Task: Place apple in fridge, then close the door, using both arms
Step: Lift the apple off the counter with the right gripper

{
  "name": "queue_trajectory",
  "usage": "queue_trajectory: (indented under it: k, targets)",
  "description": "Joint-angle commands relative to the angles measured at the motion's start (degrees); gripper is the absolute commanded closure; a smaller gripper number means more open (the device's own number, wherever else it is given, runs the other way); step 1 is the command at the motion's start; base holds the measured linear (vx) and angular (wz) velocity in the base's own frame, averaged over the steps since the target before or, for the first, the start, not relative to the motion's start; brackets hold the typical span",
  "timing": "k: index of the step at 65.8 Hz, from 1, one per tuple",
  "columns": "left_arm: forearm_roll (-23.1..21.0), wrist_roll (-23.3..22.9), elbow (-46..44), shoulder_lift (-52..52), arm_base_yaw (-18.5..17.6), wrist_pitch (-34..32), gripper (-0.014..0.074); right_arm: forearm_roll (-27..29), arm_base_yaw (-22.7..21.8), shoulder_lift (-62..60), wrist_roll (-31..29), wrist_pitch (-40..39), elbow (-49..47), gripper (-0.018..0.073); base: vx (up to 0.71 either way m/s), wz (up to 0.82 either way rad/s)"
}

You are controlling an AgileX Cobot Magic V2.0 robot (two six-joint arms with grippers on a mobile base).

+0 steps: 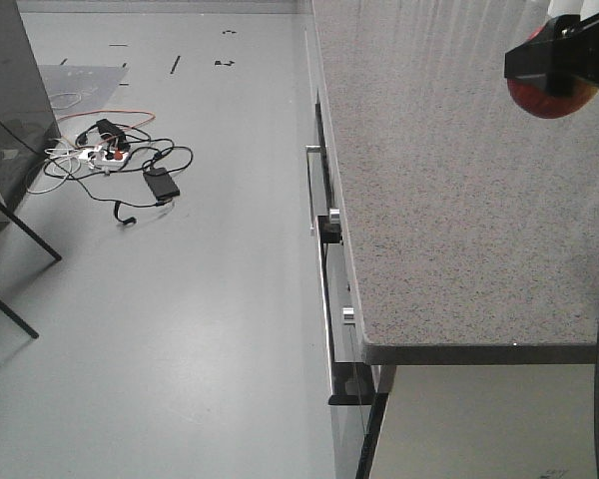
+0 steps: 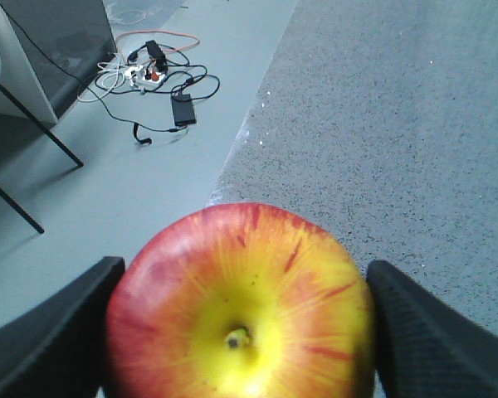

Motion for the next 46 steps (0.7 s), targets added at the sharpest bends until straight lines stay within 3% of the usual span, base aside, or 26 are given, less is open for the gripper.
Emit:
queue_trajectory:
  k: [1,46]
  targets:
    - [0.1,-0.52,0.85,-0.38,0.11,-4.15,0.0603,1.33,0.02,-2.23,-0.37,-3.64,-1.67,0.0387,0.0,0.0]
    - [0.1,-0.52,0.85,-0.38,0.11,-4.15,0.0603,1.33,0.02,-2.23,-0.37,-3.64,-1.67,0.0387,0.0,0.0]
